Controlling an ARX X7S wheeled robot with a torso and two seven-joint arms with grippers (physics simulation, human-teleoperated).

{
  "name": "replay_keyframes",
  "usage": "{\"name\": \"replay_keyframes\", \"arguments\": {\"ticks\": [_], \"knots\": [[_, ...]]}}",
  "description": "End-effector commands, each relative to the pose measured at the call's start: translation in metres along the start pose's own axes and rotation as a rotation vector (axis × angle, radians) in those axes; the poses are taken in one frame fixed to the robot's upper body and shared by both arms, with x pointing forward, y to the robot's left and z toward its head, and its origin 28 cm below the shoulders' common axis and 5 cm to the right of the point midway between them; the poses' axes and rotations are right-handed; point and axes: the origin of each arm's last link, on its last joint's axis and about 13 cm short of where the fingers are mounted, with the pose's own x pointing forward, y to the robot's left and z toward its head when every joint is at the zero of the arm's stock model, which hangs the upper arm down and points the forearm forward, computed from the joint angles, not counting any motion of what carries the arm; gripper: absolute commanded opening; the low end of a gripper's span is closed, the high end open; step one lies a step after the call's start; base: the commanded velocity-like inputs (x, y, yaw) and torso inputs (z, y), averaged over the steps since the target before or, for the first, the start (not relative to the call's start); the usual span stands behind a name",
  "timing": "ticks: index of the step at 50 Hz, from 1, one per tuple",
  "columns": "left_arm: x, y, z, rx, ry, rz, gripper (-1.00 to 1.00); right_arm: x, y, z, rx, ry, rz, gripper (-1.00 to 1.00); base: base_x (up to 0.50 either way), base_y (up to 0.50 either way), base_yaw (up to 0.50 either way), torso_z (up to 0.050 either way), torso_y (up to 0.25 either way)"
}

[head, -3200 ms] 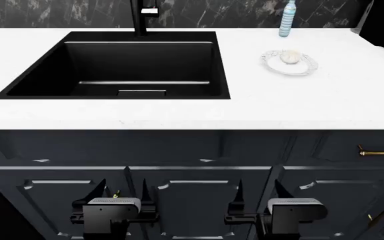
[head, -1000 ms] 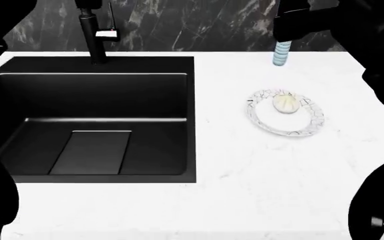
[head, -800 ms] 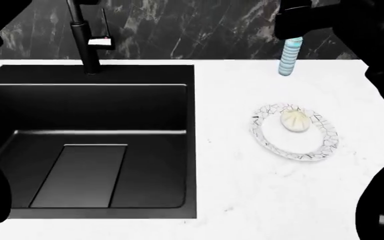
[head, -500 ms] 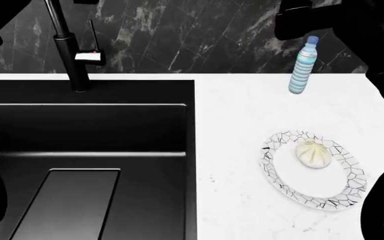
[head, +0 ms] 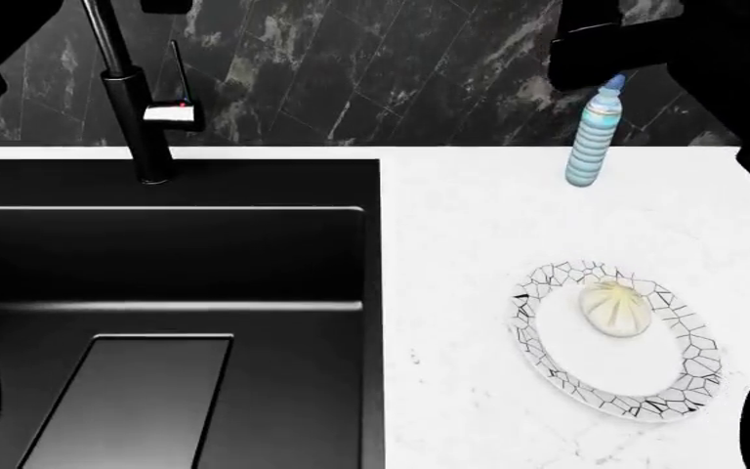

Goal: Pick the dumpling from the counter and place it in the sink. Then turn on the sink faucet.

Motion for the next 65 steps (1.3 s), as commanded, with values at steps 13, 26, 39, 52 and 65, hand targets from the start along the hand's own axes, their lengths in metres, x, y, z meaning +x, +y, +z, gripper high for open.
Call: {"name": "replay_keyframes", "arguments": {"ticks": [13,26,39,52,65], "knots": [[0.004,-0.001,-0.01,0.002,0.022,0.004,1.0,-0.1,-0.012,-0.001,0.1,0.324,0.048,1.0,0.0,0.0,0.0,0.0,0.0],[0.004,-0.002,-0.01,-0.019,0.033,-0.013,1.0,-0.113,-0.017,-0.01,0.173,0.599,0.085,1.0,0.0,0.0,0.0,0.019,0.007],[0.004,-0.002,-0.012,-0.016,0.038,-0.012,1.0,-0.12,-0.016,-0.029,0.249,0.724,0.158,1.0,0.0,0.0,0.0,0.05,0.018],[0.004,-0.002,-0.012,-0.018,0.024,-0.013,1.0,-0.111,-0.012,-0.06,0.26,0.79,0.203,1.0,0.0,0.0,0.0,0.05,0.018],[0.004,-0.002,-0.015,-0.02,0.016,0.003,1.0,-0.107,-0.015,-0.069,0.207,0.804,0.186,1.0,0.0,0.0,0.0,0.012,0.004]]}}
